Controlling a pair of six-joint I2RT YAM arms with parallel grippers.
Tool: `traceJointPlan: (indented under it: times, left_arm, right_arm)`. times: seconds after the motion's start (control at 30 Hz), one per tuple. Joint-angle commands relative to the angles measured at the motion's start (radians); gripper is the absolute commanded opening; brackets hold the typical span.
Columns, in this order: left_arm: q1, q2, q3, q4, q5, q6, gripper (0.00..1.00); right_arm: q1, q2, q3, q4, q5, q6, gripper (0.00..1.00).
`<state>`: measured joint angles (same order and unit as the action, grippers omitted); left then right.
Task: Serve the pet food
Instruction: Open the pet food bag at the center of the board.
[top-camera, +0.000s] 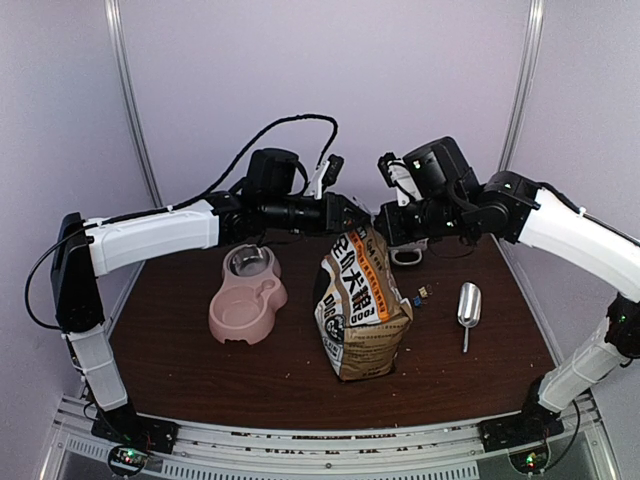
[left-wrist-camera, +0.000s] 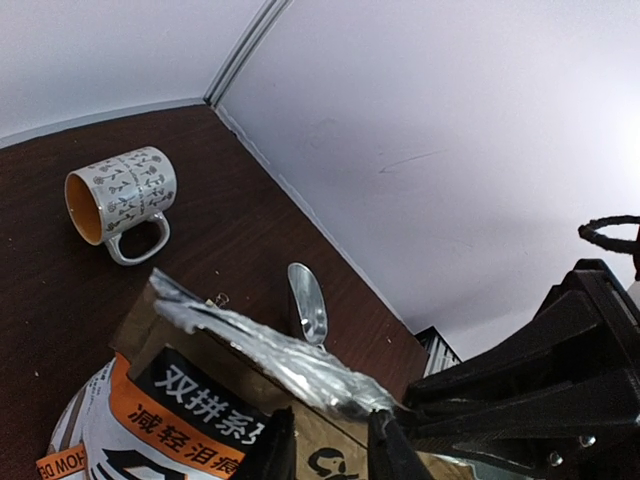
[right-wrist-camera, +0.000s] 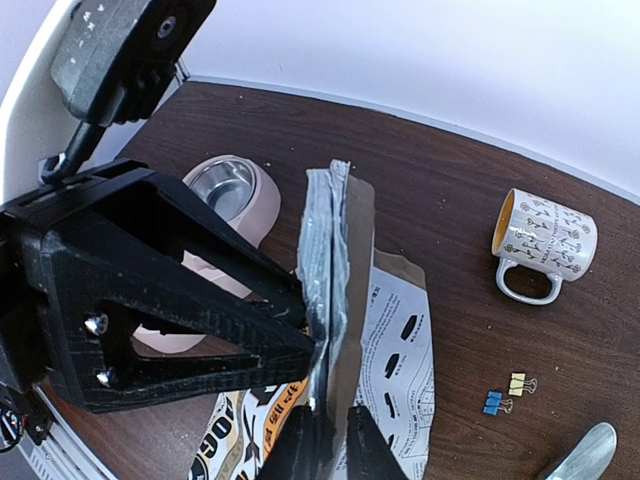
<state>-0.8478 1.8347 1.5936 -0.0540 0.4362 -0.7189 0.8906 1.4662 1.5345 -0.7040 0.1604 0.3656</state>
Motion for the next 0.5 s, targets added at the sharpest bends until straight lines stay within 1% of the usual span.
traceJointPlan:
  times: [0.0,0.13,0.27,0.47]
  left_arm:
    - [0.004,-0.025,0.027,0.048,-0.026,0.022,0.28]
    - [0.004,-0.025,0.029,0.055,-0.035,0.020,0.29]
    - [0.003,-0.022,0.033,0.062,-0.041,0.018,0.29]
    - [0.005,-0.013,0.038,0.062,-0.038,0.017,0.29]
  right_arm:
    - [0.001,0.015,0.019,-0.063,0.073,0.008,0.11]
    - [0.001,0.014,0.018,-0.066,0.070,0.015,0.09]
    - [-0.002,0.005,0.007,-0.042,0.016,0.026,0.08]
    - [-0.004,-0.027,0.015,-0.016,-0.004,0.036,0.17]
